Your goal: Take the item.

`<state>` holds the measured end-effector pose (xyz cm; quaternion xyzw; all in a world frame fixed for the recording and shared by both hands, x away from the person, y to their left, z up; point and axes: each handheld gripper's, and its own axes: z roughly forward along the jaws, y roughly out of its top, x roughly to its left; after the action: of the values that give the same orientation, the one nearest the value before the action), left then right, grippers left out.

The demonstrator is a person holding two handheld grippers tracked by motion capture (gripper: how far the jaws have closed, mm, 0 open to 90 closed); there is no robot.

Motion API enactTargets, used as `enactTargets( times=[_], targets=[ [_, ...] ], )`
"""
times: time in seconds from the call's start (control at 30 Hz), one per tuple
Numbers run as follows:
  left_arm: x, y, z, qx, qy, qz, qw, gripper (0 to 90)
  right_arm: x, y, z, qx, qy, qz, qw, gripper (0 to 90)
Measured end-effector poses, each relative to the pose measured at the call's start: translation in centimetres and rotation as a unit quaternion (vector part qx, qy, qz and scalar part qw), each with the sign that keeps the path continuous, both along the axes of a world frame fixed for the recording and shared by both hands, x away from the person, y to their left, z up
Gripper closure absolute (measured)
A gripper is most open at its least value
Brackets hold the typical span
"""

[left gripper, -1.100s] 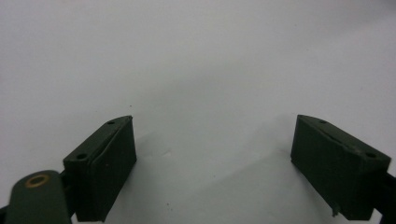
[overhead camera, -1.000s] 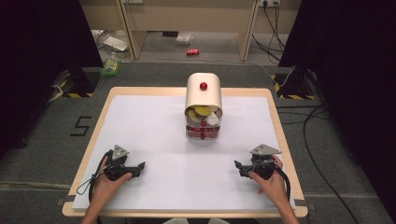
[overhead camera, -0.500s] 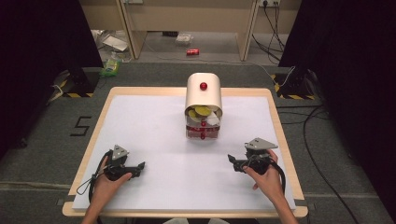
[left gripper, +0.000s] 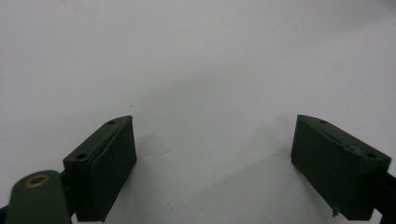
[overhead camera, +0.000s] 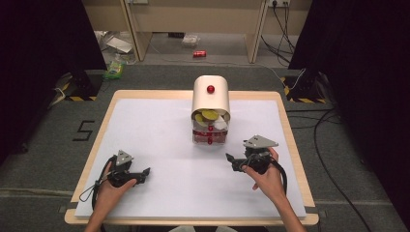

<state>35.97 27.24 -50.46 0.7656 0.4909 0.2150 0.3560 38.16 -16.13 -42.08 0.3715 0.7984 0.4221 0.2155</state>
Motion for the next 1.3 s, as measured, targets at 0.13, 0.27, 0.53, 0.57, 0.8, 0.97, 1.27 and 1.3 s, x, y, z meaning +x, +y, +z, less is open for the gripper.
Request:
enactTargets(
  times=[0.13,0.27,0.53,0.57,0.8,0.97,1.27,1.3],
  targets=[
    [0.0,0.0,0.0,0.0,0.0,0.0,1.0,13.2,0.3,0.7,1.2,0.01,-0.01,0.005,0.9999,18.4],
    [0.0,0.0,0.0,0.001,0.0,-0.001,1.0,13.2,0.7,1.5,2.2,0.018,-0.019,0.008,0.9996,18.5],
    [0.0,0.0,0.0,0.0,0.0,-0.001,1.0,13.2,1.1,2.6,3.3,0.025,-0.028,0.017,0.9991,18.8],
    [0.0,0.0,0.0,0.0,0.0,-0.001,1.0,13.2,1.2,2.7,3.5,0.029,-0.031,0.018,0.9989,19.0],
    [0.0,0.0,0.0,0.0,0.0,-0.001,1.0,13.2,1.3,3.1,4.3,0.035,-0.037,0.021,0.9985,19.4],
    [0.0,0.0,0.0,0.0,0.0,-0.001,1.0,13.2,1.6,3.7,4.9,0.041,-0.045,0.024,0.9979,19.7],
    [0.0,0.0,0.0,0.0,0.0,-0.001,1.0,13.2,2.3,5.2,5.5,0.037,-0.059,0.032,0.997,20.2],
    [0.0,0.0,0.0,0.0,0.0,-0.001,1.0,13.2,2.4,5.4,5.5,0.037,-0.059,0.033,0.997,20.2]
  ],
)
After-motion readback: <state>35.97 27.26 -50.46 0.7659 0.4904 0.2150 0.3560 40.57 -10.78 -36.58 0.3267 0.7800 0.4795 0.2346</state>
